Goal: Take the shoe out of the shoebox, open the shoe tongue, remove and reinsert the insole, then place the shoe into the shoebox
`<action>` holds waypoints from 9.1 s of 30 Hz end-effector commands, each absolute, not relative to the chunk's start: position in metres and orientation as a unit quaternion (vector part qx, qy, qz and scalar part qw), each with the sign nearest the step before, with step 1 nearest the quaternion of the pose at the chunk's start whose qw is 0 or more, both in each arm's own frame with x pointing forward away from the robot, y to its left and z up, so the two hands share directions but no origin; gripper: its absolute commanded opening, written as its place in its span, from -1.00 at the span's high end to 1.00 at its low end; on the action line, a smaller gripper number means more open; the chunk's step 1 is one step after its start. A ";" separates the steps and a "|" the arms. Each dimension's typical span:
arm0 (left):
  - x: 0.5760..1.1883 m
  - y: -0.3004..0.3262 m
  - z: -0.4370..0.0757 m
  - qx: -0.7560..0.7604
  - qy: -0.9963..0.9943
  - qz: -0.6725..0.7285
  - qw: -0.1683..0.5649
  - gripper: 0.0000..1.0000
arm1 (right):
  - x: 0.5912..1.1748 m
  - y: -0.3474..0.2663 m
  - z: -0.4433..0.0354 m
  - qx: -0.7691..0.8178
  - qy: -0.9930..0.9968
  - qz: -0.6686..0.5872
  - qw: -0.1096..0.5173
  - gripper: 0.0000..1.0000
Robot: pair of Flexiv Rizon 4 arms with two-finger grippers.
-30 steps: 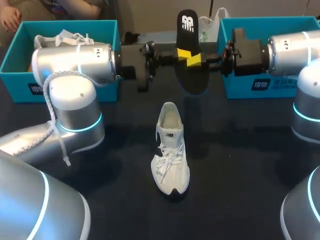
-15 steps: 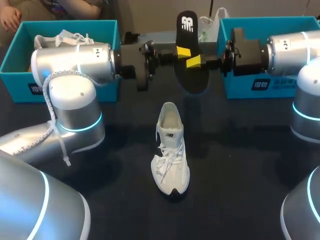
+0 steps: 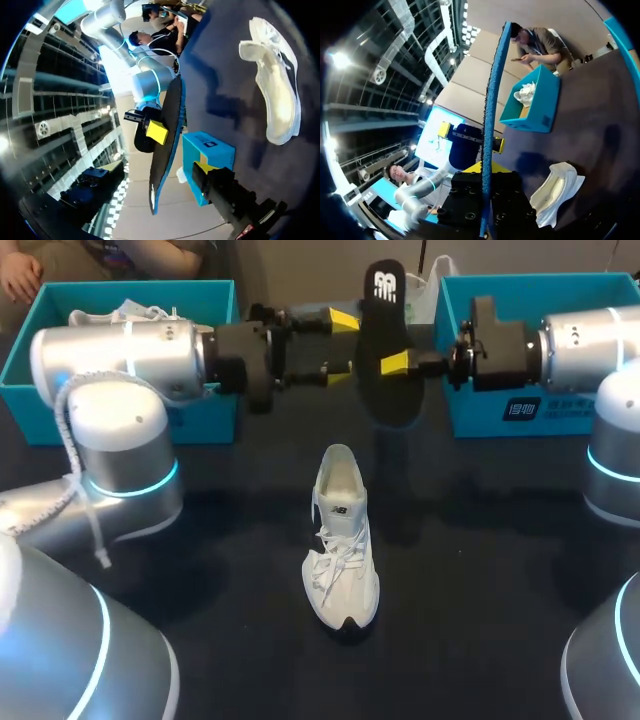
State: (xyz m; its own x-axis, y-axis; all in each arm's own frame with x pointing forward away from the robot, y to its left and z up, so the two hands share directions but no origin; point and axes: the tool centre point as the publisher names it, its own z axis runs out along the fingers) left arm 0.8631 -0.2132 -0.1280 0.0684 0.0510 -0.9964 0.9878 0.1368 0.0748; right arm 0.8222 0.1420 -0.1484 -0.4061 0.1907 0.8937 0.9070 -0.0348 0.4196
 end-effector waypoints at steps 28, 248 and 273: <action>0.833 -0.150 -0.201 0.215 0.816 -0.510 0.166 -1.00 | 0.823 0.144 -0.142 -0.220 -0.676 -0.675 0.199 1.00; 0.808 -0.144 -0.358 0.046 0.948 -0.314 0.011 -1.00 | 0.783 0.209 -0.351 -0.268 -0.662 -0.670 0.205 1.00; 0.808 -0.146 -0.360 0.044 0.949 -0.313 0.002 -1.00 | 0.795 0.205 -0.329 -0.237 -0.673 -0.681 0.163 0.47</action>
State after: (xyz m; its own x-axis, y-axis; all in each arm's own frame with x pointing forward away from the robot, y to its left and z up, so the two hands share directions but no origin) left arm 0.8060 -0.1443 -0.3595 -0.9961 0.0811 -0.0340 0.0853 0.7975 -0.5972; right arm 0.7934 0.2056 -0.3324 -0.8344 0.0938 0.5432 0.5411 -0.0484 0.8395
